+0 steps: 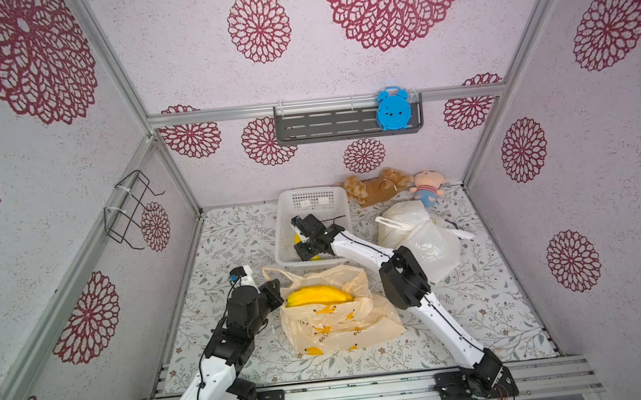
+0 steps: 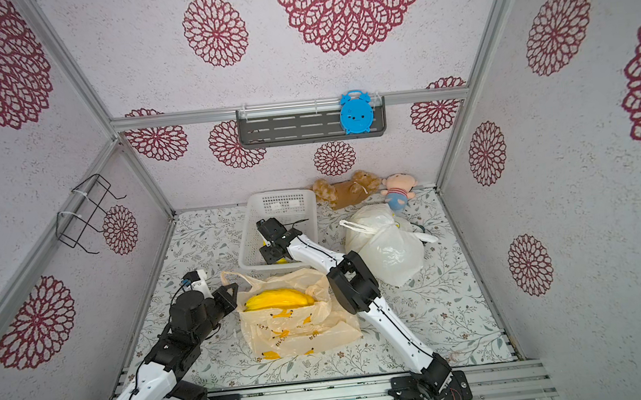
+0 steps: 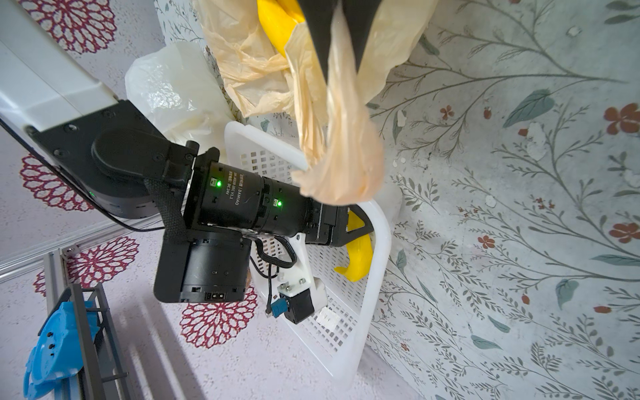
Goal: Place the banana into a plastic bag & tie a knot
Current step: Pick up the banana from the basket.
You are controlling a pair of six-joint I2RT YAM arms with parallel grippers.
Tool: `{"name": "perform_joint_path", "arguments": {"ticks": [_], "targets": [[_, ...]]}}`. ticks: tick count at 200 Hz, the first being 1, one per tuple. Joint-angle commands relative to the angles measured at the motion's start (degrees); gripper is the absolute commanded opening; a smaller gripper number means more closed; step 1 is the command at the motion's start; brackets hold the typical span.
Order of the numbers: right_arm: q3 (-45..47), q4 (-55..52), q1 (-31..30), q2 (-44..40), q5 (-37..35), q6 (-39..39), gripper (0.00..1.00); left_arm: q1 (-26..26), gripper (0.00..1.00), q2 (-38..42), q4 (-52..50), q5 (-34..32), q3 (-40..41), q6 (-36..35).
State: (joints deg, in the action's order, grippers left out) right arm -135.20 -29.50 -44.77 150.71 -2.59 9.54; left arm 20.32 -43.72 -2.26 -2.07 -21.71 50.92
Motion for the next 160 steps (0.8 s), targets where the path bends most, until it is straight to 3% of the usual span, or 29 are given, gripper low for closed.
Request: {"name": "perform_joint_path", "arguments": {"ticks": [1, 20, 58, 160], "targets": [[-0.09, -3.26, 0.30, -1.28, 0.24, -0.40, 0.36, 0.34, 0.00, -0.30, 2.34, -0.12, 0.25, -0.82], [0.85, -2.50, 0.46, -3.83, 1.32, -0.51, 0.23, 0.33, 0.00, -0.39, 2.36, -0.20, 0.03, -0.99], [2.87, -1.62, 1.91, -9.54, 4.59, 0.03, 0.07, 0.32, 0.00, 0.12, 0.94, -0.19, -0.97, -1.70], [26.02, 14.23, 4.31, -31.32, 22.25, 1.04, 0.00, 0.27, 0.00, -1.60, 1.02, -0.69, -1.67, -1.43]]}}
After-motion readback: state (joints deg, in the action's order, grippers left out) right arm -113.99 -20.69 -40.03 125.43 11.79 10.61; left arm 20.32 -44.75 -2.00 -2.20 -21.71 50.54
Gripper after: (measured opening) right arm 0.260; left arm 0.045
